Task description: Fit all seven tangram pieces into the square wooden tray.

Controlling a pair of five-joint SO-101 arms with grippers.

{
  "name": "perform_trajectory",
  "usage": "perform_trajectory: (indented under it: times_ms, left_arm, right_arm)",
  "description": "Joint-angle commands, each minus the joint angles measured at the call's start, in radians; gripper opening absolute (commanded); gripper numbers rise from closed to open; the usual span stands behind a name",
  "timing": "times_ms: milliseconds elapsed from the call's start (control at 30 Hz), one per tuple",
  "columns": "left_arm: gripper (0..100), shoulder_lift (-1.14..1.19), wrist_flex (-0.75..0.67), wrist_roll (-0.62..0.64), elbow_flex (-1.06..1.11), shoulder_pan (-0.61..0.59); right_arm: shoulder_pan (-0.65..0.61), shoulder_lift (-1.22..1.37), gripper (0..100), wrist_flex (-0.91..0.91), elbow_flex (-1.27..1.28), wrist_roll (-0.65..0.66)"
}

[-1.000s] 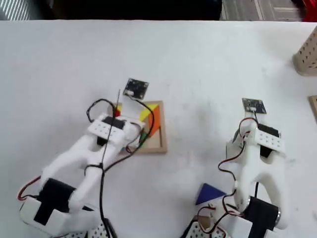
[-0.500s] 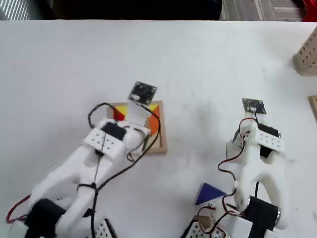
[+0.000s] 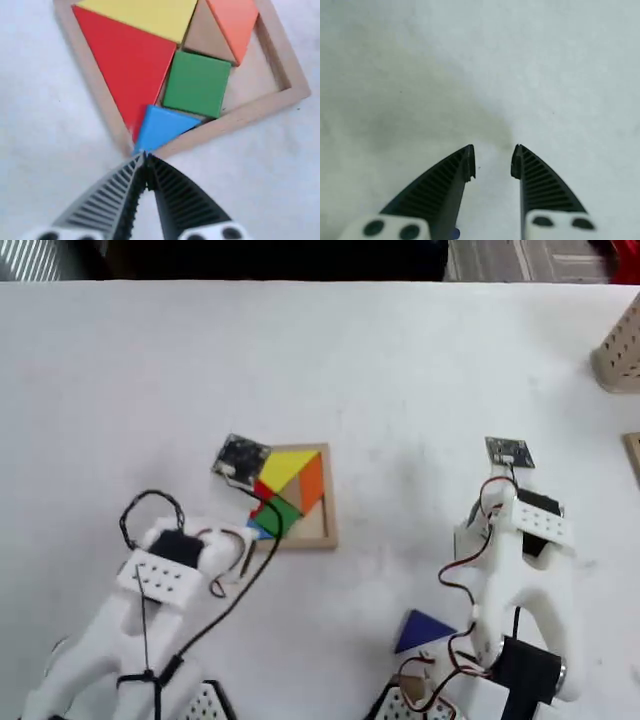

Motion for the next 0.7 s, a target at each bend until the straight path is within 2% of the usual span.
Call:
perform_trajectory:
  times_ms: [0,133,267,667]
  left_arm:
    - [2,0.065,-0.04,0.002,-0.041,0.018]
    - [2,0.186,-0.083,0.003,-0.104,0.008]
    - [2,0.277,-0.115,0.003,-0.198,-0.056]
    - [2,0.288,-0.123,0.003,-0.219,-0.058]
  right_arm:
    - [-0.01,-0.001,13.0,-0.01,-0.005,0.014]
    - [-0.007,-0.001,13.0,-0.01,-0.005,0.014]
    - [-0.007,-0.001,13.0,-0.01,-0.005,0.014]
    - [-0.008,-0.001,13.0,-0.01,-0.005,0.014]
